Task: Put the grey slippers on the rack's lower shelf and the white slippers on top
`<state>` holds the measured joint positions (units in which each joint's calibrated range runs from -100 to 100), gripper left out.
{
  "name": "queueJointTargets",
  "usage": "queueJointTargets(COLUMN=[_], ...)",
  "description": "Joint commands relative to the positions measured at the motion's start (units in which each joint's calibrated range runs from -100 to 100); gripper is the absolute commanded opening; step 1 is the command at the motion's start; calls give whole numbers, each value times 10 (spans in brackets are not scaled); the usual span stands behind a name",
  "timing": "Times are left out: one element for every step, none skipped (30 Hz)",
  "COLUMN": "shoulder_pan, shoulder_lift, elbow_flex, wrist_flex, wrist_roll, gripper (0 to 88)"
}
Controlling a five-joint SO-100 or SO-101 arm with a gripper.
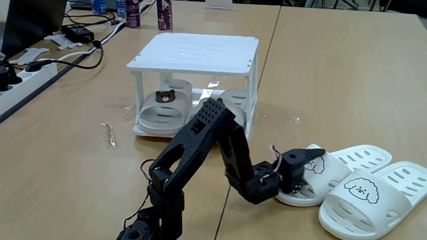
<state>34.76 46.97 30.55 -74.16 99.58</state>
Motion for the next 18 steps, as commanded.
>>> queueJointTargets(shoulder_pan=[11, 11, 9, 8, 5, 5, 5, 5, 7, 9, 10, 10, 10, 10, 10, 10, 10, 10], shoulder_lift=[-12, -16, -28, -47, -76, -102, -134, -175, -215, -257, -299, -338, -386, -420, -452, -484, -515, -546], elbow_flex=[-74, -80, -80, -79, -78, -78, -78, -77, -77, -77, -77, -77, -78, -79, -79, -81, -82, -85], wrist_flex=[52, 53, 53, 55, 57, 68, 89, 123, 164, 209, 249, 287, 334, 363, 390, 416, 446, 477], wrist_roll=[4, 4, 4, 4, 4, 4, 4, 4, 4, 4, 4, 4, 4, 4, 4, 4, 4, 4], gripper=[56, 0, 13, 8, 7, 7, 7, 7, 7, 7, 7, 7, 7, 7, 7, 7, 7, 7])
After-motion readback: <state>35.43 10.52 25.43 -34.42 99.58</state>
